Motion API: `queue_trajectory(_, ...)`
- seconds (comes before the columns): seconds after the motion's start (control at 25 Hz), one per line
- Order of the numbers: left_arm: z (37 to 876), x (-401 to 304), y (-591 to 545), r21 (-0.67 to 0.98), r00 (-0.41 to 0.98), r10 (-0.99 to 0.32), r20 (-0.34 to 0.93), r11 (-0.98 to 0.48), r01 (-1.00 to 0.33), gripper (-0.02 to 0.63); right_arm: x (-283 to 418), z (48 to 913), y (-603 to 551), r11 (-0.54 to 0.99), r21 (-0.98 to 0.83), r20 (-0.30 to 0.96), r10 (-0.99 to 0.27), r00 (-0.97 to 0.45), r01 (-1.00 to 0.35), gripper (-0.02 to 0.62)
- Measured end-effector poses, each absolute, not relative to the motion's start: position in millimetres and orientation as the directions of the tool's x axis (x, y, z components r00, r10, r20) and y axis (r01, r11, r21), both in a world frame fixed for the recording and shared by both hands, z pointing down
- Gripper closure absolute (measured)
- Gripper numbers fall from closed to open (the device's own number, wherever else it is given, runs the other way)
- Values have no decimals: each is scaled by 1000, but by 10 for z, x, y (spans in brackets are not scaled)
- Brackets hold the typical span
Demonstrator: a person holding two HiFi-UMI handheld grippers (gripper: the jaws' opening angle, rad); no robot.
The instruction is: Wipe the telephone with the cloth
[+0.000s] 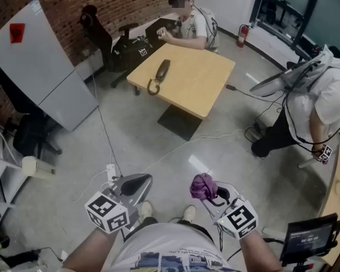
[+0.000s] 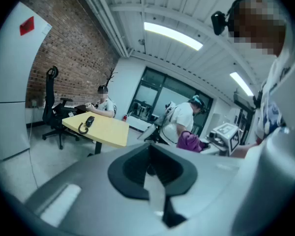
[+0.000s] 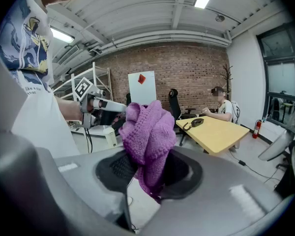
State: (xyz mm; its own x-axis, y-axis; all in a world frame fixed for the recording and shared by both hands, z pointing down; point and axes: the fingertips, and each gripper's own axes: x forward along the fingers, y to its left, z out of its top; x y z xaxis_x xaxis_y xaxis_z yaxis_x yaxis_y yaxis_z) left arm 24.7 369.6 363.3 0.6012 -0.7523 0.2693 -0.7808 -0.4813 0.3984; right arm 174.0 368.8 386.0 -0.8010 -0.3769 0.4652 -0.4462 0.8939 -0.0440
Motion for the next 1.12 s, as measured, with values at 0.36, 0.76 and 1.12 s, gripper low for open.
queue_trajectory(0.36, 3645, -300, 3763, 378, 614, -741, 270, -505, -776, 600, 1131, 3791, 3731, 896, -37, 493, -369, -788, -443, 474)
queue_trajectory(0.76, 3713, -831, 3839, 385, 654, -711, 258, -545, -745, 600, 490, 3827, 3805, 884, -40, 523, -379, -763, -466, 472)
queue_trajectory(1.12, 4024, -1164, 3826, 399, 686, -659, 308, -565, -722, 598, 27, 3921, 3812, 862, -66, 516, -401, -757, -502, 472)
